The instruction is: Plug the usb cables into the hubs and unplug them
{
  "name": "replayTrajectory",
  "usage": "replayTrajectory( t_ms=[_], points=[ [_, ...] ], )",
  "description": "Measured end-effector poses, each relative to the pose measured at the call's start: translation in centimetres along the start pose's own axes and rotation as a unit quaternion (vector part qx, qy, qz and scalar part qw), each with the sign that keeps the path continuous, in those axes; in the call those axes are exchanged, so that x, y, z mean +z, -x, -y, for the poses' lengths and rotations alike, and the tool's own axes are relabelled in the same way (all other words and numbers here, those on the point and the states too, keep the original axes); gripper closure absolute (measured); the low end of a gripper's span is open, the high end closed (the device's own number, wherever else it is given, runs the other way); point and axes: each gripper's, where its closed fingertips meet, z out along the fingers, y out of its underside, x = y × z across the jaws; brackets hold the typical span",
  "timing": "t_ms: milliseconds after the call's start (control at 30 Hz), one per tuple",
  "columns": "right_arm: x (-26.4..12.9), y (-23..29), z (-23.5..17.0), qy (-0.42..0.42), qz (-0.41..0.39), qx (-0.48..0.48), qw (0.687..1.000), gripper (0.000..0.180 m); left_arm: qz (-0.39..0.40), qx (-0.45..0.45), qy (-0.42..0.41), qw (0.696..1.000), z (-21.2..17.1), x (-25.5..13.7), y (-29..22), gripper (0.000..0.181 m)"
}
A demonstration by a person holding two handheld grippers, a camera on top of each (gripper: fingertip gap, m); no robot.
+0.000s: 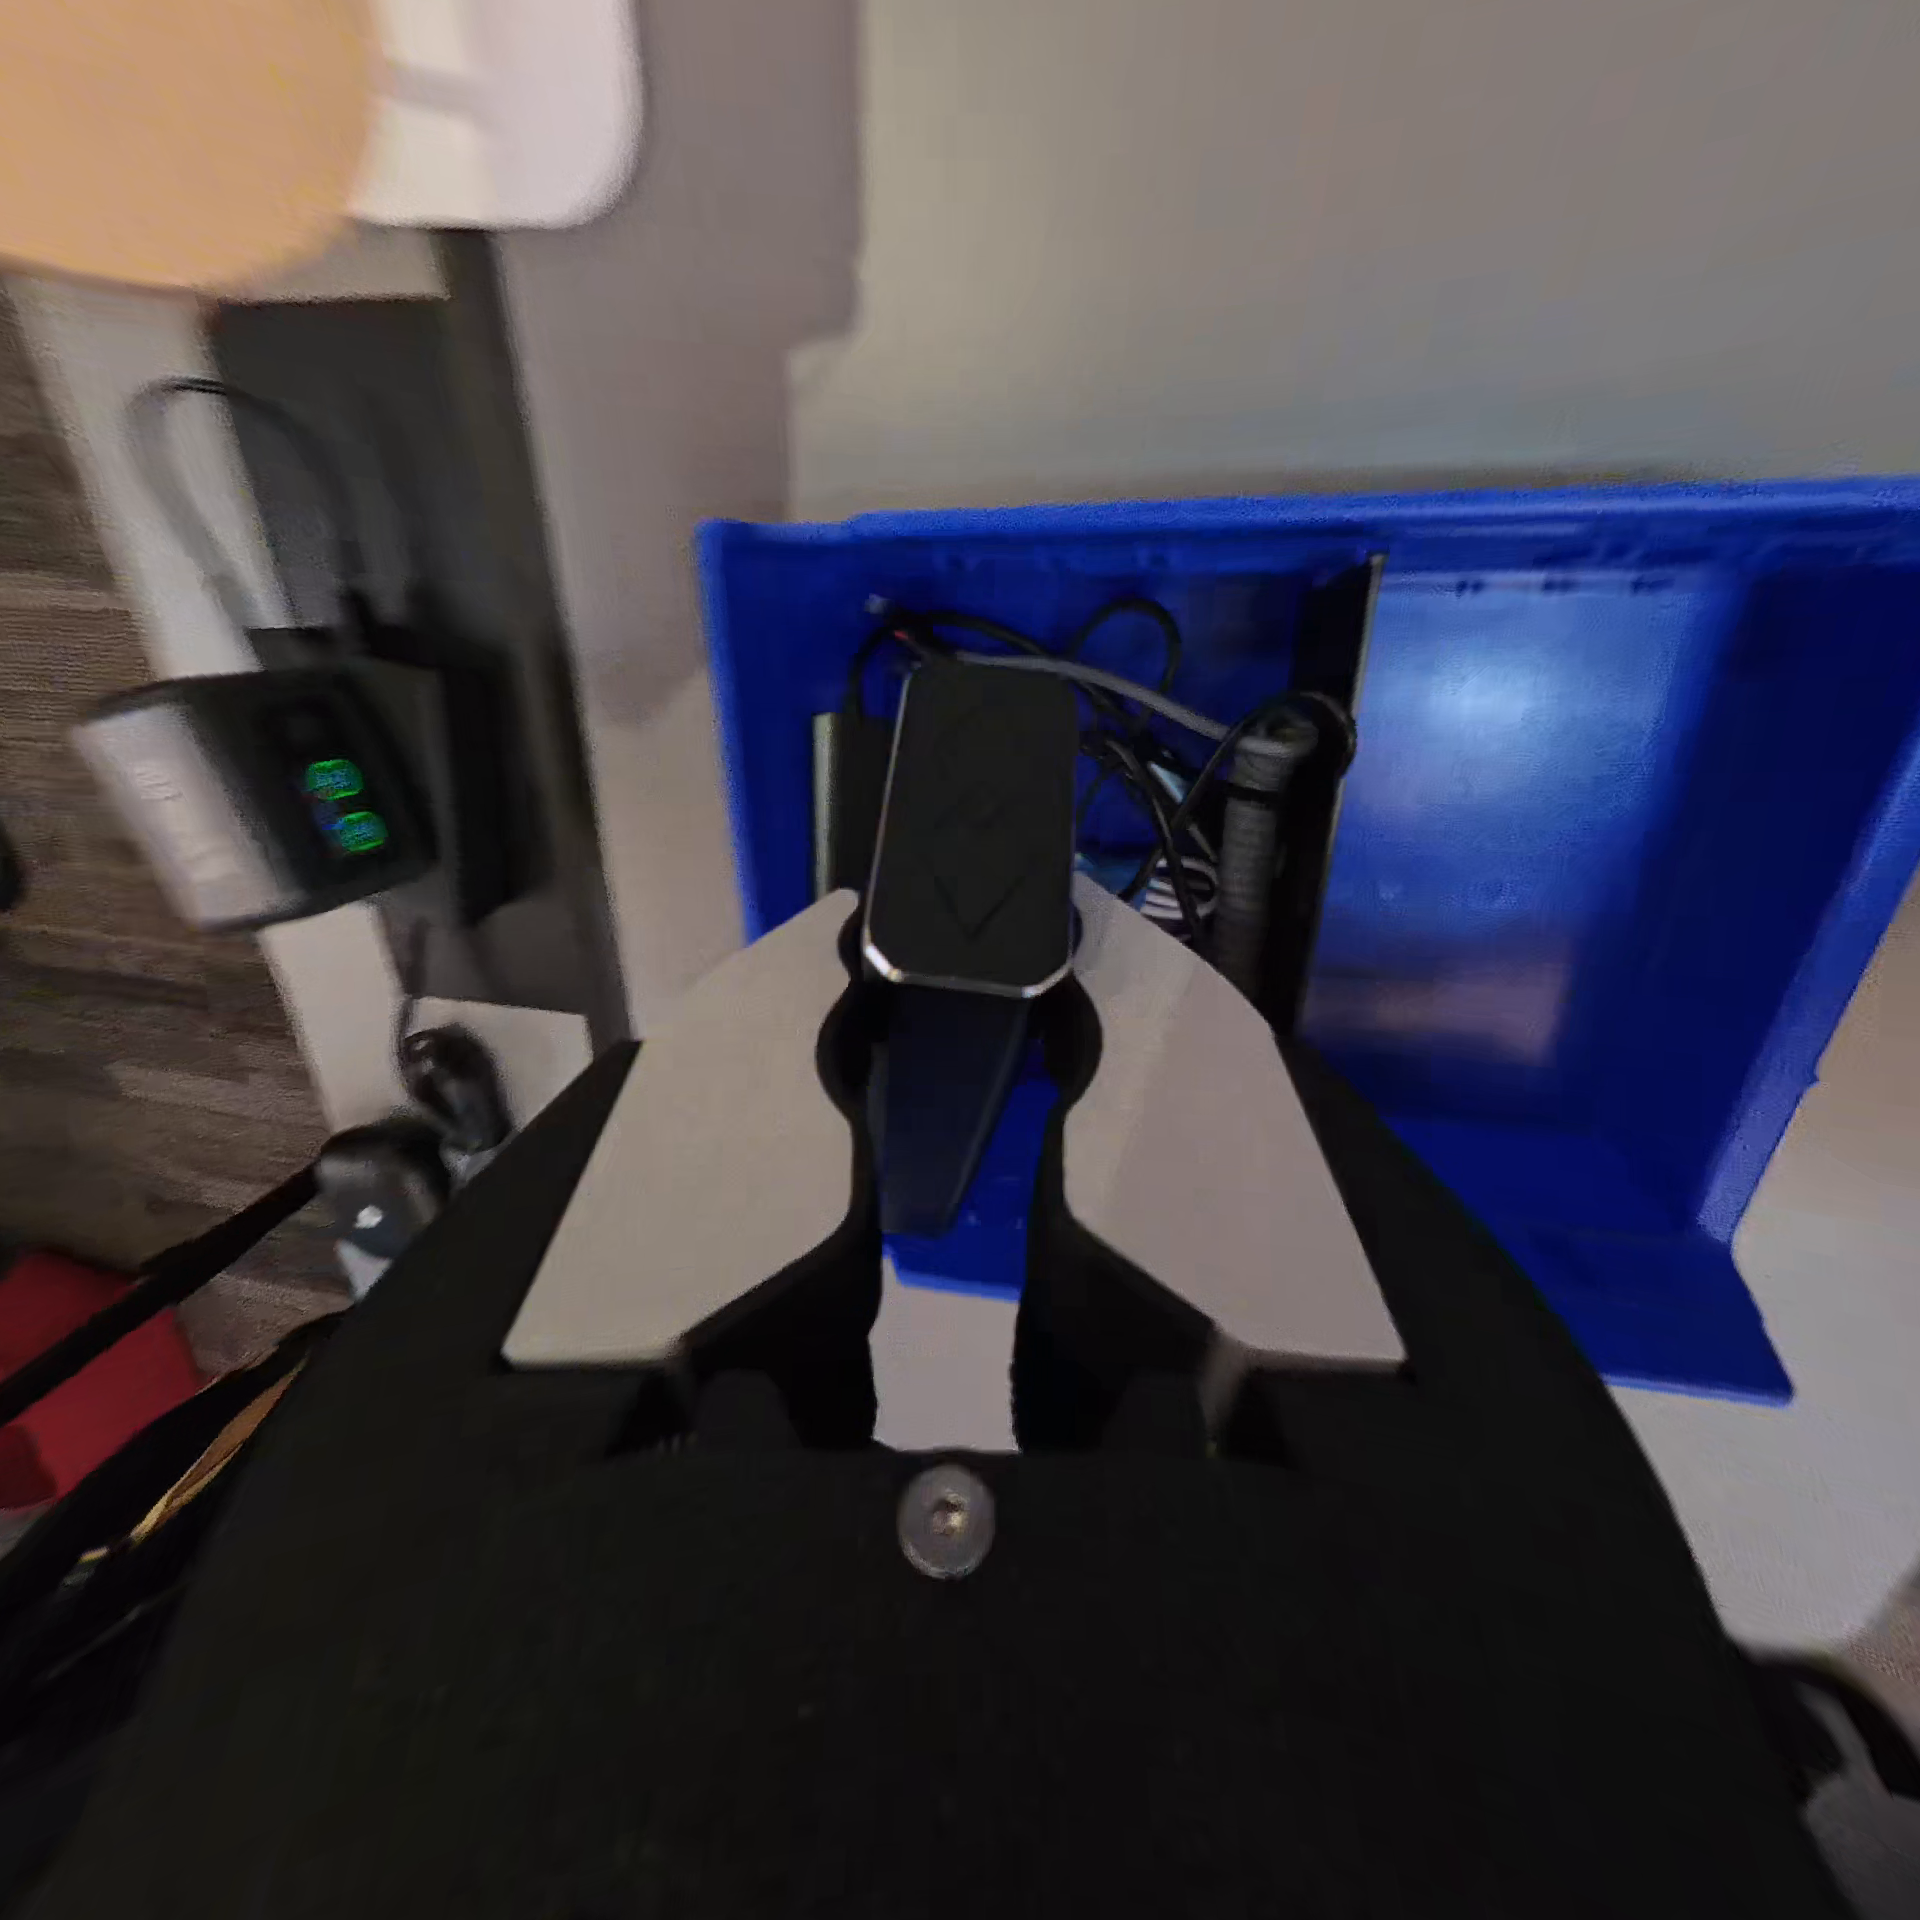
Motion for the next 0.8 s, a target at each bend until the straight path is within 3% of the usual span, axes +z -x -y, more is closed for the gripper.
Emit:
replayTrajectory(
  t_ms=[200,400,533,667,800],
  points=[
    [1.1,1.1,0.2,0.001,0.011,-0.021,1.000,0.155,0.184,-0.016,-0.166,0.969,3.5,-15.5,1.7,0.151],
    [2.7,2.1,0.1,0.015,0.028,-0.038,0.999,0.155,0.372,0.006,-0.265,0.890,8.9,-33.6,1.1,0.150],
    [3.2,2.9,0.3,0.016,0.040,-0.041,0.998,0.156,0.451,-0.012,-0.344,0.823,13.7,-42.2,-0.4,0.151],
    [3.0,4.1,0.7,0.003,0.054,-0.057,0.997,0.154,0.448,-0.054,-0.414,0.791,19.4,-43.9,-2.9,0.150],
    [2.5,4.5,2.0,-0.039,0.037,-0.070,0.996,0.140,0.365,-0.125,-0.439,0.811,24.3,-36.0,-5.6,0.151]
  ],
)
